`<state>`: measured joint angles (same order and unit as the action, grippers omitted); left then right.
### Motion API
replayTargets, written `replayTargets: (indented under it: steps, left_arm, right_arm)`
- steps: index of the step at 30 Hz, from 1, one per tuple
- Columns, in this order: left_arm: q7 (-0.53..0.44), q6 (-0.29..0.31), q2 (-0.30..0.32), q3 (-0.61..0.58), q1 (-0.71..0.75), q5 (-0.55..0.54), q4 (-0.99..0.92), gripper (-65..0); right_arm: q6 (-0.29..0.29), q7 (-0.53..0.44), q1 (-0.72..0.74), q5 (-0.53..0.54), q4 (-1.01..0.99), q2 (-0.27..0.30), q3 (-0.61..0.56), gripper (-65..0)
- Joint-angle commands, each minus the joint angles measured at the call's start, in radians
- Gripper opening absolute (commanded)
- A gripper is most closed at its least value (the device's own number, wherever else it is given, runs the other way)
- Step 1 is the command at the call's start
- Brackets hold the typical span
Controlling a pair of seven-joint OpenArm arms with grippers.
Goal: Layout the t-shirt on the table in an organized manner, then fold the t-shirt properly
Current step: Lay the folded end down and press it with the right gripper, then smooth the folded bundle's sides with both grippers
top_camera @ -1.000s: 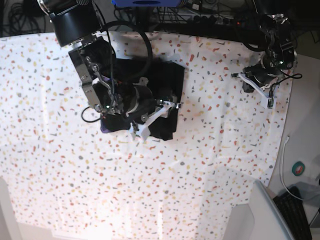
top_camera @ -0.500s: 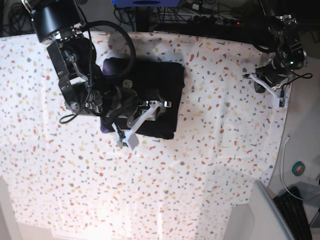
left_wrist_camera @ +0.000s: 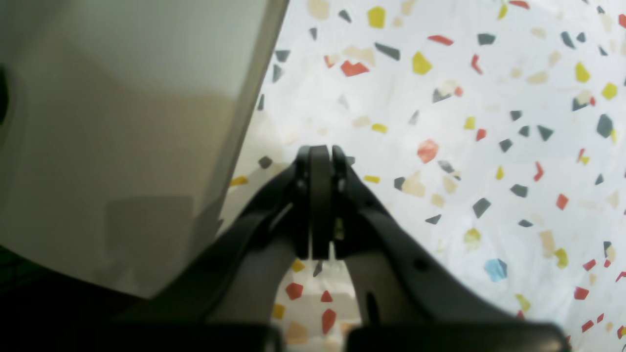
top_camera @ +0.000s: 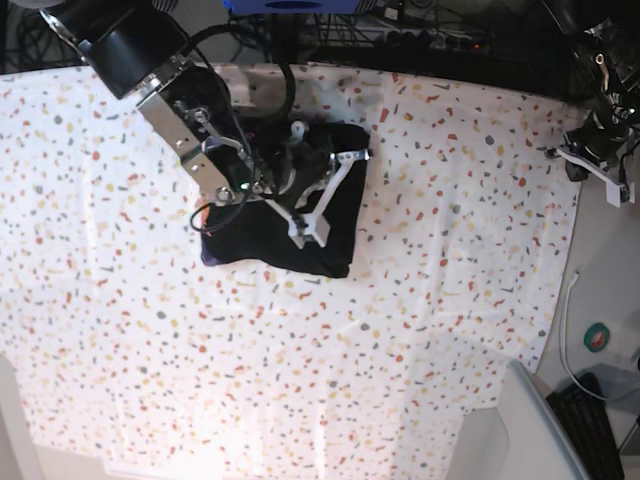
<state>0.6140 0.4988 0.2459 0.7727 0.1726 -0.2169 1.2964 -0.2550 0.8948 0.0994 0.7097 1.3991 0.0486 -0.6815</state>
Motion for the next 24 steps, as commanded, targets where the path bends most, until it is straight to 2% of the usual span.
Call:
replayTargets:
  steps: [1, 5, 10, 15, 19, 22, 24]
  left_arm:
    - [-0.018, 0.004, 0.014, 0.006, 0.000, -0.009, 0.015, -65.0]
    - [-0.018, 0.004, 0.013, 0.004, -0.008, -0.011, -0.013, -65.0]
    - [-0.018, 0.004, 0.019, -0.118, -0.006, -0.011, -0.025, -65.0]
    - [-0.018, 0.001, -0.007, -0.183, -0.014, -0.011, -0.024, -65.0]
    - [-0.016, 0.001, -0.016, -0.186, -0.032, -0.011, -0.027, -65.0]
    - [0.025, 0.004, -0.012, -0.186, -0.037, -0.011, -0.022, -65.0]
    - [0.039, 0.005, -0.009, -0.184, -0.037, -0.011, -0.021, -65.0]
  right_arm:
    - [0.003, -0.004, 0.021, 0.014, 0.007, -0.013, -0.020, -65.0]
    - [0.003, 0.031, 0.039, 0.017, -0.031, -0.017, -0.070, -65.0]
    - [0.003, 0.103, 0.058, 0.018, -0.005, -0.020, -0.120, -65.0]
    - [0.003, 0.148, 0.056, 0.020, 0.069, -0.016, -0.120, -65.0]
    - [0.001, 0.140, 0.059, 0.015, 0.093, -0.013, -0.120, -65.0]
    - [0.000, 0.149, 0.066, 0.015, 0.116, -0.014, -0.120, -65.0]
    - [-0.027, 0.149, 0.067, 0.015, 0.154, -0.006, -0.117, -65.0]
